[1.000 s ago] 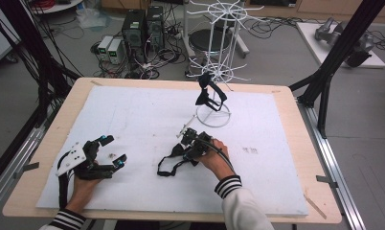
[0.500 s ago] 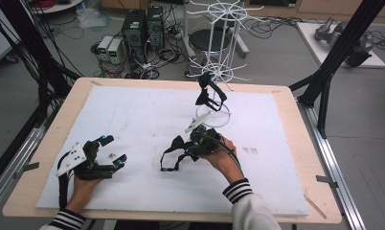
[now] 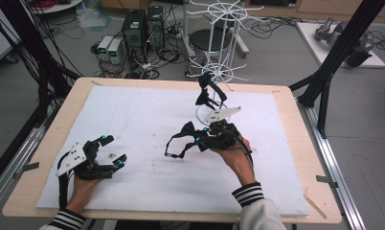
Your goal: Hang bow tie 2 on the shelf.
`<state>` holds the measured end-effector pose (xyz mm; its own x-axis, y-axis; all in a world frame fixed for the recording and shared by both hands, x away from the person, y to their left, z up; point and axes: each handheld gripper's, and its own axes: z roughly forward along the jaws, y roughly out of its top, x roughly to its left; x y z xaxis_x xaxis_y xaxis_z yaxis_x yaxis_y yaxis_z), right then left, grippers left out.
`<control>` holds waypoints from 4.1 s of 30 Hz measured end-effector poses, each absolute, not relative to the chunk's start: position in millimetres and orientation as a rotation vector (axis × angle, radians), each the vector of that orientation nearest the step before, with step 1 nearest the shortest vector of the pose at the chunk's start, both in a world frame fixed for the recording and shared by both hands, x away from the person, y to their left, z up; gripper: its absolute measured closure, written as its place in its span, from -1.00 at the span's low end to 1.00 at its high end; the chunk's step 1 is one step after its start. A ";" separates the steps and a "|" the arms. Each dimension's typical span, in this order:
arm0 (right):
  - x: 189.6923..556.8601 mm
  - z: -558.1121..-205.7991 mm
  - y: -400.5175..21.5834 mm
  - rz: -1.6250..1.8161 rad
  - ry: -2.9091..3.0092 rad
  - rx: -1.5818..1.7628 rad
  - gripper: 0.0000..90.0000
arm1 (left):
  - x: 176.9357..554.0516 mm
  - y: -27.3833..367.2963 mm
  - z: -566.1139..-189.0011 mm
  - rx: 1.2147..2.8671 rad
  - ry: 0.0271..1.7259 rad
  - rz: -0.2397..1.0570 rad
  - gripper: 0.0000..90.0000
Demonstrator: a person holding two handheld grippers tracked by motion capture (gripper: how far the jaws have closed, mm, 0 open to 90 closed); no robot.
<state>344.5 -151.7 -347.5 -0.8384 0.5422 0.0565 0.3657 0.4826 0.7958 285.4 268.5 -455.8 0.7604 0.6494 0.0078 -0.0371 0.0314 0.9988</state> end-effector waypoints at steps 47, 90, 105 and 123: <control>340.4 -290.1 -249.0 1.498 1.992 1.007 0.72 | 285.4 268.2 -455.7 1.459 0.533 0.570 -0.69; 386.5 -301.8 -255.2 1.444 1.873 1.207 0.71 | 285.4 268.4 -455.7 1.462 0.532 0.571 -0.69; 395.4 -309.1 -253.6 1.410 1.906 1.236 0.65 | 285.3 268.4 -455.7 1.462 0.532 0.572 -0.69; 347.1 -322.2 -250.9 1.410 1.984 1.035 -0.95 | 285.3 268.2 -455.7 1.459 0.530 0.573 -0.69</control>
<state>347.1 -250.9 -322.2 -0.5916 0.8055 0.0345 0.2972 0.1781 0.9380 285.3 268.2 -455.7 0.7590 0.6510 0.0117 -0.0387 0.0272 0.9989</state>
